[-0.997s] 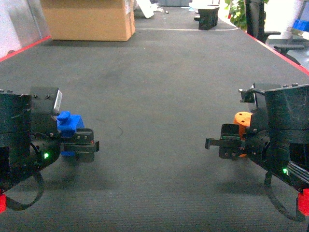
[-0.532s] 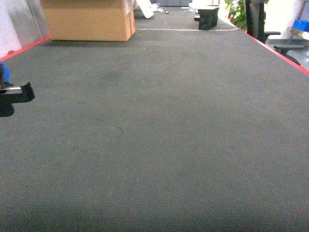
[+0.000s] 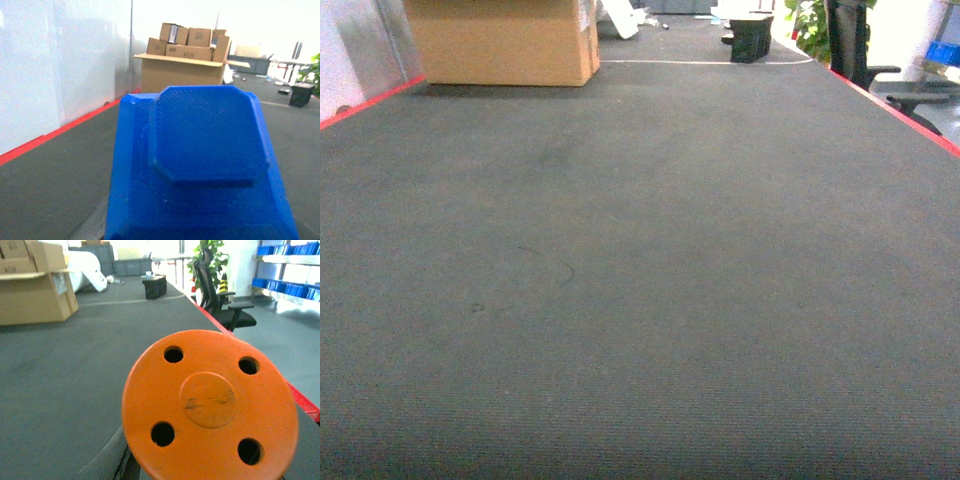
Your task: Sort blue parts and orange caps into right shelf containers
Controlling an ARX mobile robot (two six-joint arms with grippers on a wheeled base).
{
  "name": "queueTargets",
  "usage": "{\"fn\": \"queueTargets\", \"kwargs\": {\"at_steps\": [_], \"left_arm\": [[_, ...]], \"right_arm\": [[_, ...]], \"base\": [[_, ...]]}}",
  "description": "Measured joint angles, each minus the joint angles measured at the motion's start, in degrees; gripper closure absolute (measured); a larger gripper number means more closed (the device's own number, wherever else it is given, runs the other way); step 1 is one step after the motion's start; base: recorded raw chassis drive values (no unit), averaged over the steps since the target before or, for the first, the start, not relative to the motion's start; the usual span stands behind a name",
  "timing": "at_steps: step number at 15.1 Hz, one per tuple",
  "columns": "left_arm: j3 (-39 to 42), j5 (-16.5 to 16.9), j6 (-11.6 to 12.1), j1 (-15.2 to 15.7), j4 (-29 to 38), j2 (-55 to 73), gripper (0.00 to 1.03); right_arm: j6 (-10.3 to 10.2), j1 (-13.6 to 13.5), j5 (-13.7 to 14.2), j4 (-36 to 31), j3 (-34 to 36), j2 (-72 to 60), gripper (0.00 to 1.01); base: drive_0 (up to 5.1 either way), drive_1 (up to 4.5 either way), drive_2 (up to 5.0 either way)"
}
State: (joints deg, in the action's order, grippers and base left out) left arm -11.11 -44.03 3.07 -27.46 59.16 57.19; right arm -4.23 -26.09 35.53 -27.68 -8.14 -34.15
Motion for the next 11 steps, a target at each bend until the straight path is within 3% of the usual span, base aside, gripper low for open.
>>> {"fn": "queueTargets", "kwargs": {"at_steps": [4,5,8,9,10,11], "left_arm": [[0.00,-2.19,0.68,-1.62,-1.09,-2.43,0.60],[0.00,-2.71,0.92,-2.21,-1.79,-2.93,0.60],[0.02,-2.62,1.60,-2.25,-2.29,-2.45,0.60],[-0.76,1.33,0.74,-0.85,-10.05,-4.72,0.60],[-0.74,10.80,-0.55,1.97,-19.76,-9.86,0.60],[0.33,17.81,-1.60,5.22,-26.32,-15.32,0.60]], "right_arm": [[0.66,-1.51,2.16,0.96,0.31,3.80,0.58],[1.44,-2.64,3.19,-1.77,0.48,4.59,0.58],[2.60,-2.80,2.84,-1.42,0.59,2.73,0.58],[2.78,-2.23,0.98,1.62,0.11,3.76,0.58],[3.15,0.83,-6.51,8.11,-0.15,6.99,0.58],[3.34,4.52,-11.78,11.41,0.55,10.05,0.58]], "base": [[0.0,0.00,0.0],[0.0,0.00,0.0],[0.0,0.00,0.0],[0.0,0.00,0.0],[0.0,0.00,0.0],[0.0,0.00,0.0]]}}
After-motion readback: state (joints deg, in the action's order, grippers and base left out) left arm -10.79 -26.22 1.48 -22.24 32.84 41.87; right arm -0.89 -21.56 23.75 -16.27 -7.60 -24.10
